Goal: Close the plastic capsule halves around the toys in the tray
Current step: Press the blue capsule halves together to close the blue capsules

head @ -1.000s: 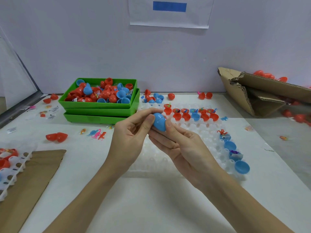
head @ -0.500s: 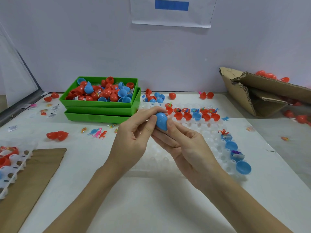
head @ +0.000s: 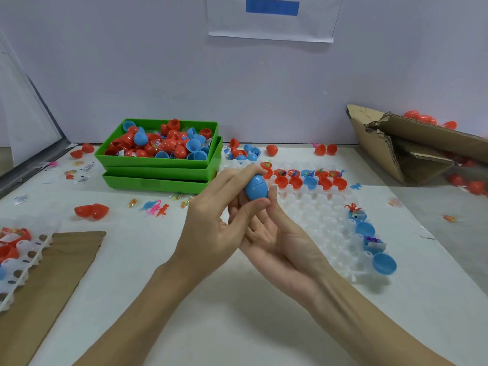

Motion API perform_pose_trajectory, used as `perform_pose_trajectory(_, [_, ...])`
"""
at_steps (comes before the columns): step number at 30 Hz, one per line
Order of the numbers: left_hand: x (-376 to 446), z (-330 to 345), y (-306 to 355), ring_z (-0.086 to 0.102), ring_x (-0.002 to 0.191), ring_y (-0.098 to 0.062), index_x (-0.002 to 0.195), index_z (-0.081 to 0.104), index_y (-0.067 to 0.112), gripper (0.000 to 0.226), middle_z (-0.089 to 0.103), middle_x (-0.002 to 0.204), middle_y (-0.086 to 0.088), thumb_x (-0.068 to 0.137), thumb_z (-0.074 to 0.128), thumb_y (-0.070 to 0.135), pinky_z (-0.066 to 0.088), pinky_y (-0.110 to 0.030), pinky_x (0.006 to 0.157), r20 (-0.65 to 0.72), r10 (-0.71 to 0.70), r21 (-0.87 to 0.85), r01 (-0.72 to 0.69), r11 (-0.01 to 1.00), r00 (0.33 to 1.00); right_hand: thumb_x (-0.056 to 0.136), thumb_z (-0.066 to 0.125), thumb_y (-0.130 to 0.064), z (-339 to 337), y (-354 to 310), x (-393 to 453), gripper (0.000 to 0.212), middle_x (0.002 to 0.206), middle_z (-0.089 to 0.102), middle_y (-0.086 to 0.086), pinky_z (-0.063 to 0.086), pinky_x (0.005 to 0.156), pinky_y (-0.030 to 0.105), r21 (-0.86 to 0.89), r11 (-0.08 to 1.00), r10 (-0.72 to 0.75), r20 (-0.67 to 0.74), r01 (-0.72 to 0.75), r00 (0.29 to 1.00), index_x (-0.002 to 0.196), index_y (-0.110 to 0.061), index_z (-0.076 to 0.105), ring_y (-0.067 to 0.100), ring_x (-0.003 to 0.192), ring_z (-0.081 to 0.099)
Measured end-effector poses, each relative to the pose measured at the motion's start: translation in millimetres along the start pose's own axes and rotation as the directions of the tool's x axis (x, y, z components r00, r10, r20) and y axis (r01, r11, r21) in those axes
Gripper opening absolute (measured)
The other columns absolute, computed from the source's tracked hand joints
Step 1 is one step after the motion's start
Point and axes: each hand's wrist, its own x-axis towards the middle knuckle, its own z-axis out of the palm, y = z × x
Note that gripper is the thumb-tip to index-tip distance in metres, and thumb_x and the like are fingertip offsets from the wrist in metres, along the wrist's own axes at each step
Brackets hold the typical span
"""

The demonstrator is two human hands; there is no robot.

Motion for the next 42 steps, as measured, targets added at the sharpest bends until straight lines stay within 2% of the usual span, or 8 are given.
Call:
perform_pose_trajectory(14, [0, 3, 7, 0.067, 0.108, -0.020, 0.129, 0.068, 0.000, 0.036, 0.071, 0.113, -0.005, 0.099, 0.064, 0.019, 0.051, -0.027, 0.094, 0.009, -0.061, -0.053, 0.061, 0.997, 0.998, 0.087, 0.079, -0.009, -1, 3, 0, 0.048, 0.134, 0.064, 0.017, 0.056, 0.097, 0.030, 0.068, 0.998, -0.001, -0.041, 0.003, 0.999, 0.129, 0.008, 0.063, 0.026, 0.130, 0.061])
perform_pose_trajectory(25, [-3, 5, -2, 0.059, 0.132, -0.021, 0.137, 0.063, 0.011, 0.034, 0.068, 0.133, 0.001, 0.106, 0.052, 0.019, 0.048, -0.039, 0.110, 0.102, -0.203, -0.149, 0.217, 0.965, 0.974, 0.098, 0.068, -0.017, -1, -14, 2, 0.040, 0.137, 0.064, 0.015, 0.049, 0.107, 0.032, -0.268, 0.955, -0.114, 0.061, 0.126, 0.992, 0.134, 0.000, 0.064, 0.024, 0.132, 0.059])
perform_pose_trajectory(27, [-1, 4, -3, 0.051, 0.142, -0.016, 0.141, 0.062, 0.014, 0.037, 0.063, 0.143, 0.005, 0.109, 0.044, 0.019, 0.042, -0.035, 0.116, 0.150, -0.269, -0.233, 0.298, 0.926, 0.951, 0.098, 0.068, -0.020, 1, -16, 2, 0.036, 0.129, 0.070, 0.009, 0.055, 0.098, 0.030, -0.632, 0.715, -0.331, 0.068, 0.298, 0.941, 0.131, -0.007, 0.067, 0.022, 0.122, 0.066])
perform_pose_trajectory(29, [0, 6, -2, 0.053, 0.140, -0.013, 0.140, 0.062, 0.017, 0.039, 0.063, 0.142, 0.006, 0.109, 0.039, 0.024, 0.044, -0.030, 0.114, 0.160, -0.361, -0.336, 0.395, 0.855, 0.919, 0.092, 0.074, -0.028, -2, -19, 1, 0.035, 0.115, 0.073, 0.001, 0.058, 0.088, 0.028, -0.918, 0.178, -0.569, 0.198, 0.355, 0.798, 0.125, -0.015, 0.070, 0.019, 0.105, 0.070])
perform_pose_trajectory(31, [0, 8, -2, 0.065, 0.125, -0.017, 0.135, 0.064, 0.019, 0.038, 0.070, 0.130, 0.003, 0.109, 0.040, 0.032, 0.052, -0.028, 0.103, 0.147, -0.453, -0.418, 0.470, 0.778, 0.880, 0.087, 0.078, -0.034, -10, -22, 2, 0.039, 0.109, 0.068, 0.000, 0.057, 0.082, 0.022, -0.899, -0.291, -0.592, 0.437, 0.326, 0.677, 0.120, -0.013, 0.071, 0.016, 0.093, 0.067])
perform_pose_trajectory(33, [1, 7, -4, 0.073, 0.108, -0.020, 0.125, 0.067, 0.018, 0.034, 0.074, 0.114, -0.001, 0.105, 0.047, 0.038, 0.058, -0.027, 0.089, 0.148, -0.531, -0.463, 0.532, 0.708, 0.835, 0.087, 0.079, -0.034, -15, -26, 4, 0.041, 0.106, 0.063, 0.001, 0.052, 0.079, 0.015, -0.782, -0.560, -0.525, 0.590, 0.274, 0.613, 0.119, -0.009, 0.071, 0.009, 0.085, 0.058])
perform_pose_trajectory(36, [3, 5, -8, 0.076, 0.093, -0.030, 0.118, 0.067, 0.015, 0.035, 0.077, 0.102, -0.011, 0.095, 0.065, 0.041, 0.060, -0.030, 0.081, 0.252, -0.598, -0.528, 0.626, 0.573, 0.760, 0.093, 0.068, -0.040, -20, -30, 5, 0.044, 0.107, 0.062, 0.004, 0.052, 0.079, 0.019, -0.674, -0.703, -0.441, 0.664, 0.227, 0.604, 0.121, -0.006, 0.069, 0.006, 0.086, 0.053])
perform_pose_trajectory(42, [3, 6, -11, 0.076, 0.084, -0.027, 0.115, 0.065, 0.008, 0.036, 0.078, 0.097, -0.018, 0.091, 0.075, 0.034, 0.061, -0.030, 0.079, 0.305, -0.635, -0.582, 0.667, 0.466, 0.710, 0.096, 0.052, -0.045, -17, -29, 5, 0.053, 0.107, 0.064, 0.011, 0.059, 0.077, 0.031, -0.591, -0.794, -0.372, 0.657, 0.141, 0.656, 0.120, -0.001, 0.069, 0.020, 0.089, 0.061])
